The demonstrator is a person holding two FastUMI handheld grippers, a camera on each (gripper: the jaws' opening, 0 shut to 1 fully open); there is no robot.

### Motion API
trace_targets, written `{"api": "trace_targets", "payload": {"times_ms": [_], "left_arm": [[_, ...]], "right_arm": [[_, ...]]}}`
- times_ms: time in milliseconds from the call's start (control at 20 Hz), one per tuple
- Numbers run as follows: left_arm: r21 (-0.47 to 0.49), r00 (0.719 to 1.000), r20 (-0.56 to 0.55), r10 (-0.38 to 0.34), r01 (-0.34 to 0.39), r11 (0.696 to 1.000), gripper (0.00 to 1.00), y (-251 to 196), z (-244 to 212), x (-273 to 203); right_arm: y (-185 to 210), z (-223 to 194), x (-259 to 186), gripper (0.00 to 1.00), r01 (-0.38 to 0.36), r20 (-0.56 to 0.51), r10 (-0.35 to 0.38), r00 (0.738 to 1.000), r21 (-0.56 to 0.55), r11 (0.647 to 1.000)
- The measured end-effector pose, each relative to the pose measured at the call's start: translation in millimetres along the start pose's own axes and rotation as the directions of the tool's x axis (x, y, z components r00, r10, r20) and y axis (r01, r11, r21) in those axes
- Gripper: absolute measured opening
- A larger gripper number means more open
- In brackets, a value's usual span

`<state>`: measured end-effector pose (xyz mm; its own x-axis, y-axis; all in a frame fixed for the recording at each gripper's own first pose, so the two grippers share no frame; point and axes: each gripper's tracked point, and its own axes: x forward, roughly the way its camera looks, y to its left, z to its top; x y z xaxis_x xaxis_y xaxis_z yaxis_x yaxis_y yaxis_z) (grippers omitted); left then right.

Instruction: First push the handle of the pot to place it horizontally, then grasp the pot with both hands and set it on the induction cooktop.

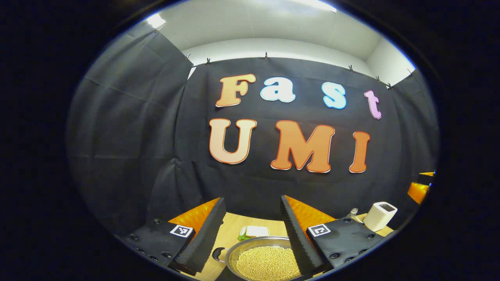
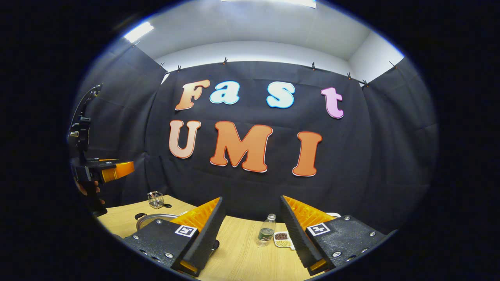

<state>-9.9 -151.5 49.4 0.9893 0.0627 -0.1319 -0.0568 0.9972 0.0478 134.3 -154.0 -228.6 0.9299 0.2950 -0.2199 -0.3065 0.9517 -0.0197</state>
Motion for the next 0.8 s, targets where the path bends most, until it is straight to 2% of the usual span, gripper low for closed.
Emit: {"api": "trace_targets", "payload": {"times_ms": [200,300,400,550,800], "left_arm": [[0.010,0.998,0.049,-0.032,0.032,0.999,0.92,-28,40,-26],[0.020,0.994,0.094,-0.048,0.046,0.999,0.92,-40,65,-38],[0.039,0.991,0.123,-0.062,0.057,0.998,0.97,-51,82,-48],[0.067,0.983,0.165,-0.083,0.072,0.995,0.97,-68,104,-62],[0.077,0.979,0.176,-0.105,0.092,0.993,0.98,-87,114,-69]], "right_arm": [[-22,30,-19,0.91,0.017,0.024,-0.017,1.000,0.005,1.000],[-36,42,-25,0.89,0.039,0.042,-0.040,0.998,0.015,0.999],[-46,50,-29,0.90,0.054,0.048,-0.055,0.997,0.019,0.998],[-55,63,-35,0.90,0.057,0.061,-0.060,0.996,0.038,0.998],[-61,71,-41,0.91,0.063,0.071,-0.065,0.995,0.028,0.998]]}}
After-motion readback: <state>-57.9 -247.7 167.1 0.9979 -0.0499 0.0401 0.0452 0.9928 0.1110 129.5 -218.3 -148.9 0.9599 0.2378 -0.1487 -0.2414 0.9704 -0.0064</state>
